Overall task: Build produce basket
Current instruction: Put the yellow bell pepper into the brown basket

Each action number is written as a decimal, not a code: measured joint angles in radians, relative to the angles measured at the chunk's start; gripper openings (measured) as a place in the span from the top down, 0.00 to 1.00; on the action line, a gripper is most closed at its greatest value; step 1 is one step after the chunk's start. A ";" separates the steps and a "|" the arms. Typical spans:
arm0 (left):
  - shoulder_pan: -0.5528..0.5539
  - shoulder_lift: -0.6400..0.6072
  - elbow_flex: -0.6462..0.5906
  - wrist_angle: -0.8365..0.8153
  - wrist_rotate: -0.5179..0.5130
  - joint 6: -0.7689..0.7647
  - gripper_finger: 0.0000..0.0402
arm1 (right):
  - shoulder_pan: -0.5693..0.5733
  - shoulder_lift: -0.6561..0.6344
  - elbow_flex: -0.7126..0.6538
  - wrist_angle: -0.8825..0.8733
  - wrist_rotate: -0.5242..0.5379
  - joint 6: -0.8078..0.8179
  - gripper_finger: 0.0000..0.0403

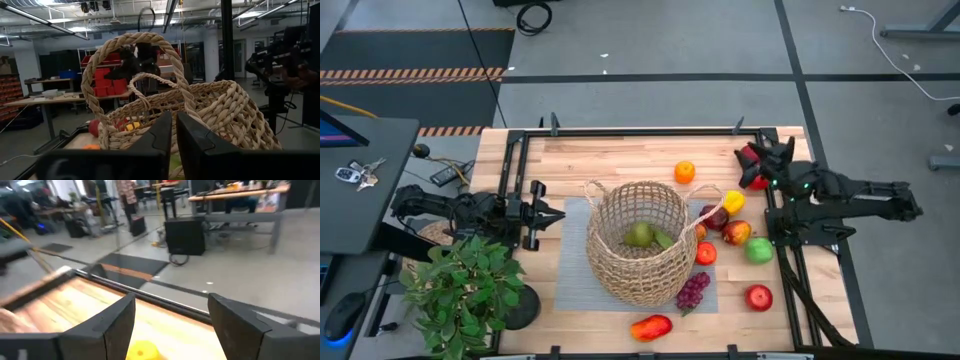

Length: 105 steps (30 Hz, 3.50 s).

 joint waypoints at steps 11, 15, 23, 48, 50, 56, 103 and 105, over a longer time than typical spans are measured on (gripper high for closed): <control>0.000 0.000 0.000 0.000 0.000 0.000 0.93 | -0.193 0.306 0.280 -0.549 -0.427 0.194 0.37; 0.000 0.000 0.000 0.000 0.000 0.000 0.91 | -0.223 0.435 0.342 -0.709 -0.504 0.102 0.35; 0.000 0.000 0.000 0.000 0.000 0.000 0.93 | -0.228 0.591 0.378 -0.817 -0.628 -0.072 0.19; 0.000 0.000 0.000 0.000 0.000 0.000 0.93 | -0.200 0.941 0.378 -0.840 -0.681 -0.654 0.02; 0.000 0.000 0.000 0.000 0.000 0.000 0.92 | -0.195 0.959 0.378 -0.838 -0.681 -0.673 0.02; 0.000 0.000 0.000 0.000 0.000 0.000 0.91 | -0.194 1.026 0.378 -0.829 -0.678 -0.736 0.02; 0.000 0.000 0.000 0.000 0.000 0.000 0.94 | -0.217 0.928 0.936 -0.973 -0.252 -0.369 0.19; 0.000 0.000 0.000 0.000 0.000 0.000 0.93 | -0.217 0.914 0.984 -0.939 -0.294 -0.333 0.19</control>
